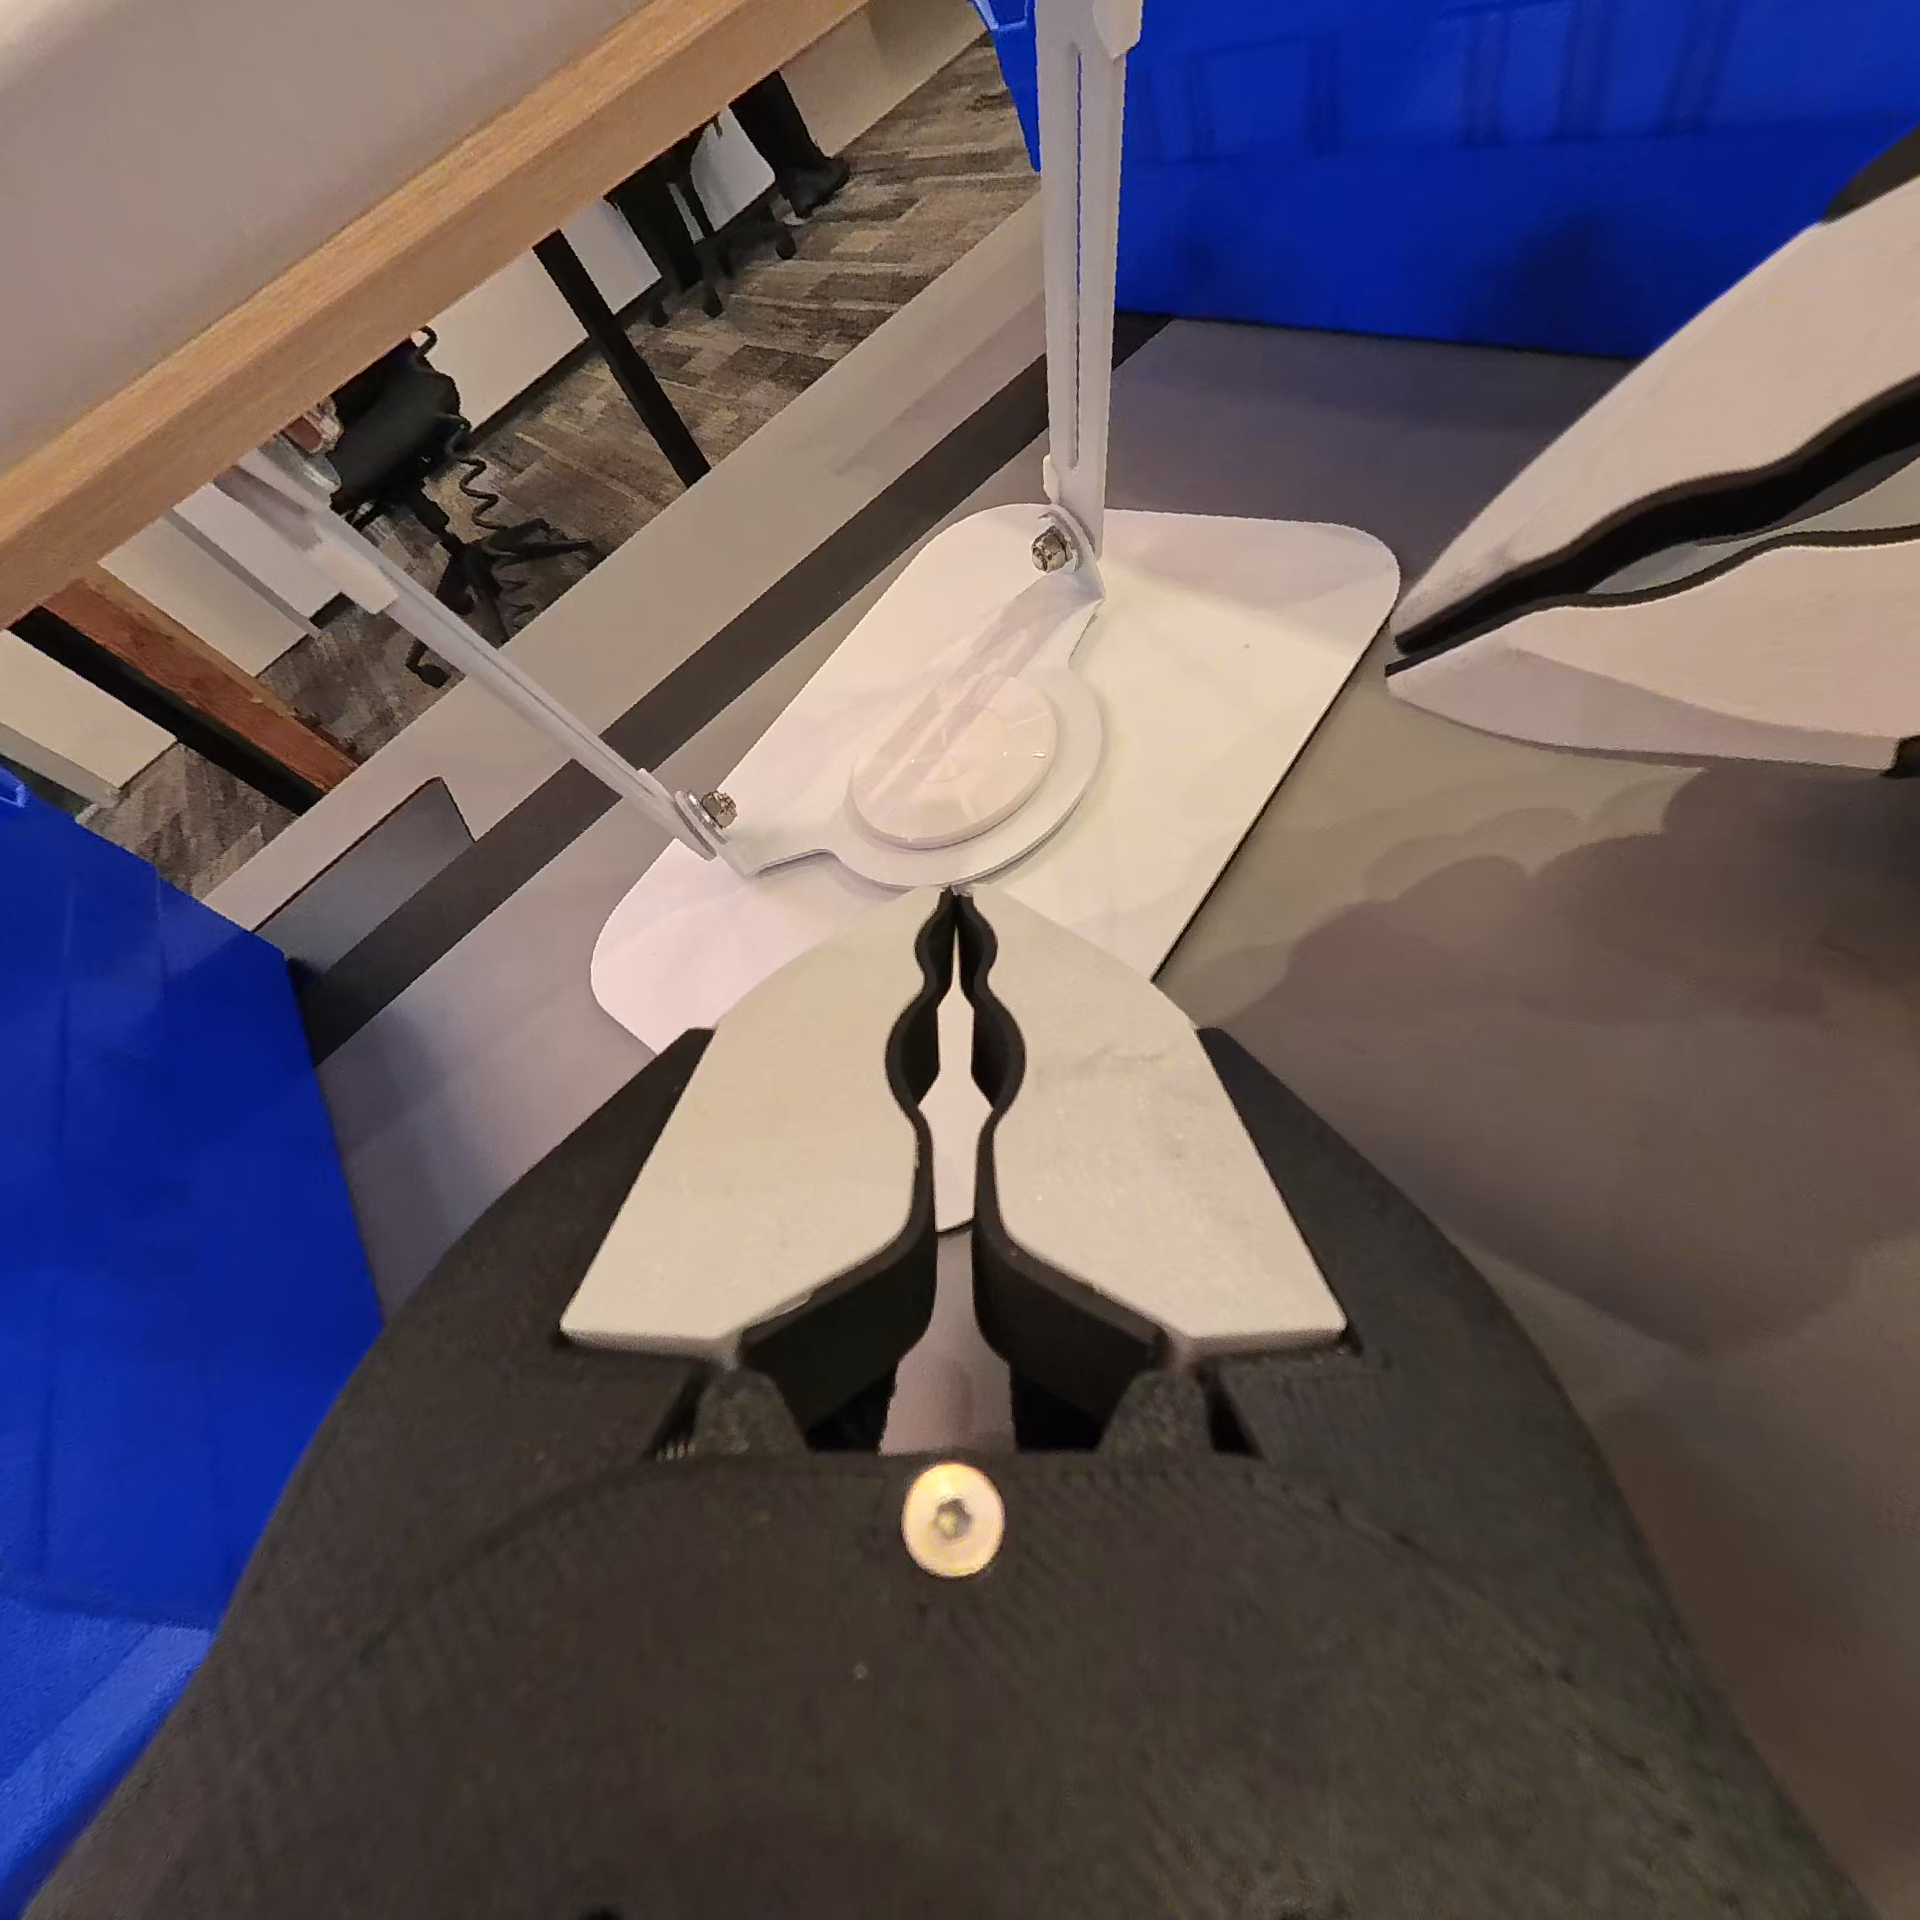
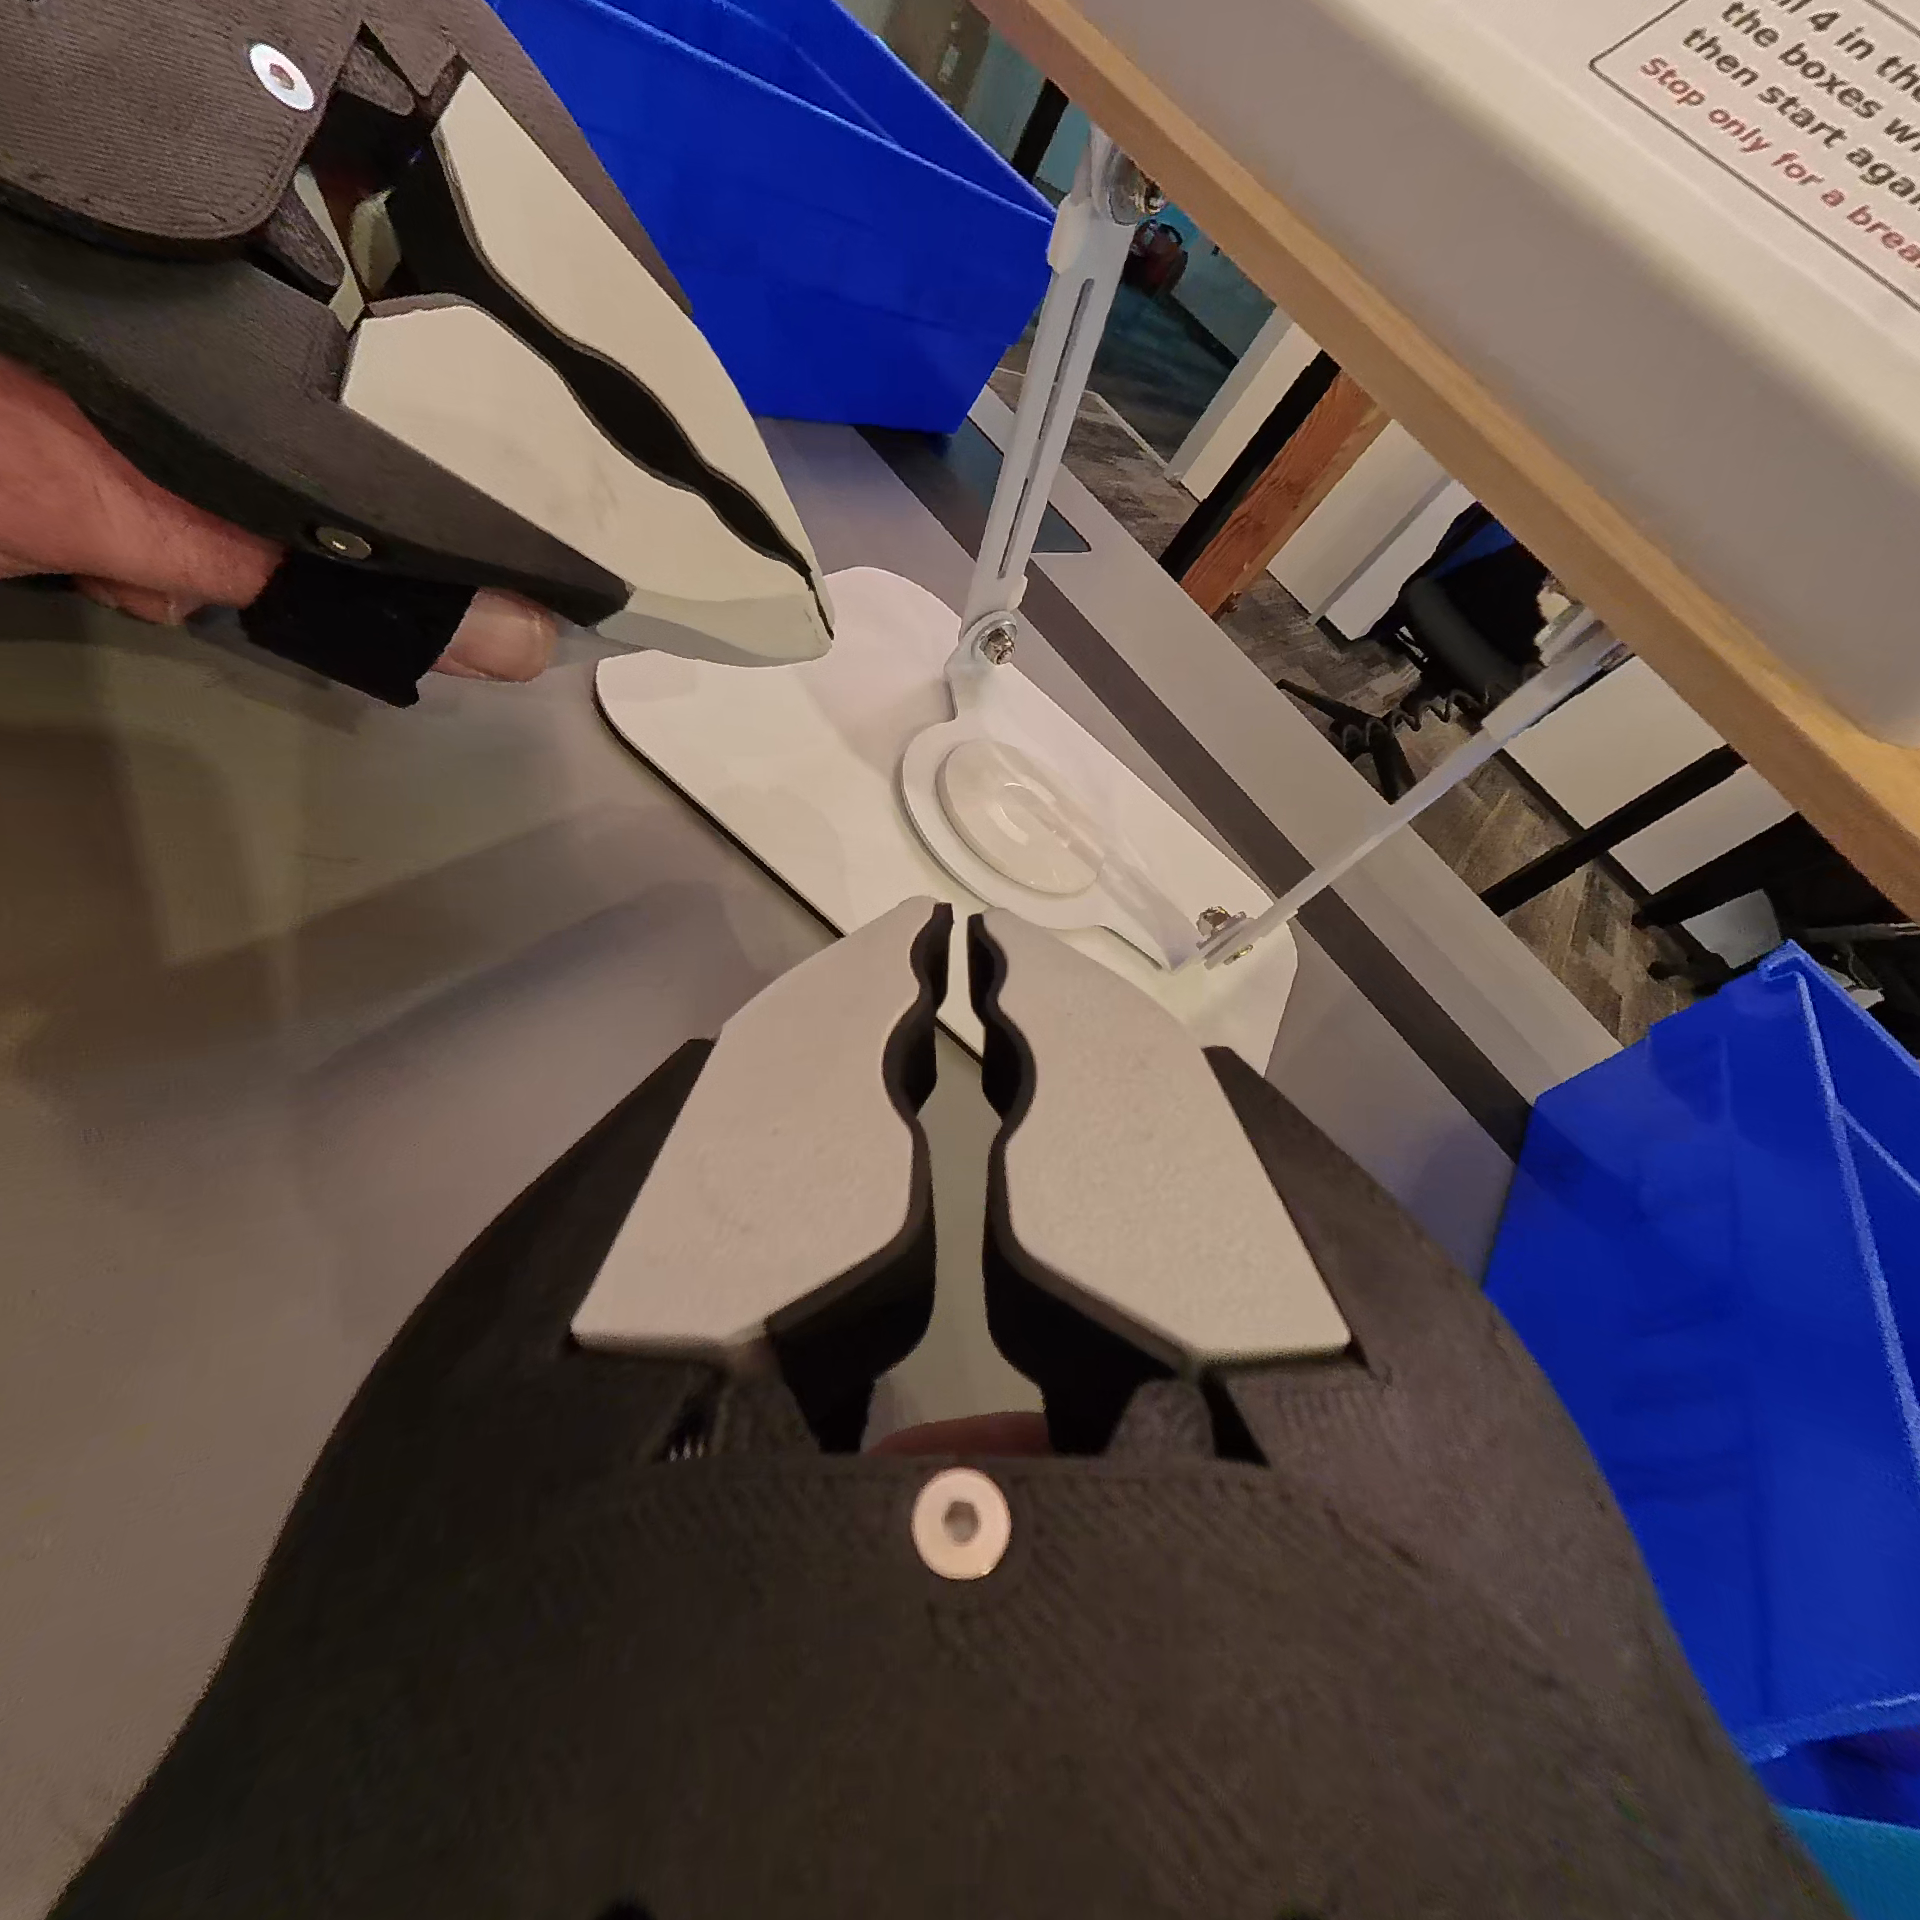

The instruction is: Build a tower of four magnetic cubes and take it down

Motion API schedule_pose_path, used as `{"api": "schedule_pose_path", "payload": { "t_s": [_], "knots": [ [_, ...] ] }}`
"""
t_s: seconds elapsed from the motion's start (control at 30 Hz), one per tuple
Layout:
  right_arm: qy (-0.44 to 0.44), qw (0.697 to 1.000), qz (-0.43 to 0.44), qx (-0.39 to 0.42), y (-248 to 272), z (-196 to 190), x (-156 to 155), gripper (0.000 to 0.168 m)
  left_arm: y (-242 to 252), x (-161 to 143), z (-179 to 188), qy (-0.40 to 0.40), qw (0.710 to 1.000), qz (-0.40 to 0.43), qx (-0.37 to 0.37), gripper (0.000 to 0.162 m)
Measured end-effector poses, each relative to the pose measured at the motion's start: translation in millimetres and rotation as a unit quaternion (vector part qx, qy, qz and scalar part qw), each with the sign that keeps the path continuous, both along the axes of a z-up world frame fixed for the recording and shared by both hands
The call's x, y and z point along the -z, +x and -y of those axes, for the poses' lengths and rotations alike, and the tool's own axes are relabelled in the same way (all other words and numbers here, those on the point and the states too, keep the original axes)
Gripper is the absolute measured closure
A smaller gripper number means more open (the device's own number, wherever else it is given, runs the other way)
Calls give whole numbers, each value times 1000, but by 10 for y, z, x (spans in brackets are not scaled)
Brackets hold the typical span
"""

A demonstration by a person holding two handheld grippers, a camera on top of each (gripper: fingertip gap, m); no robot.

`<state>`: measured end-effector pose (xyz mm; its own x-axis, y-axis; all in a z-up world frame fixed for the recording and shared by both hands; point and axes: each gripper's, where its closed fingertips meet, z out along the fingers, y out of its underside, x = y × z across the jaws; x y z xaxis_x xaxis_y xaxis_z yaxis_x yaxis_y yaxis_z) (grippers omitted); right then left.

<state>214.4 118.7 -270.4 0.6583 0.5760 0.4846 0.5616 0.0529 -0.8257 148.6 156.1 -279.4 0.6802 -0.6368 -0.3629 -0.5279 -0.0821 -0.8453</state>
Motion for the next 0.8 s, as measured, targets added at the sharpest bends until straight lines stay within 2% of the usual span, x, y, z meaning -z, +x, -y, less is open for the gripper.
{"api": "schedule_pose_path", "payload": {
  "t_s": [0.8],
  "knots": [
    [0,1000,13,-15,-41,36,31,166,19,28,18,6,1000,-19,6,162]
  ]
}}
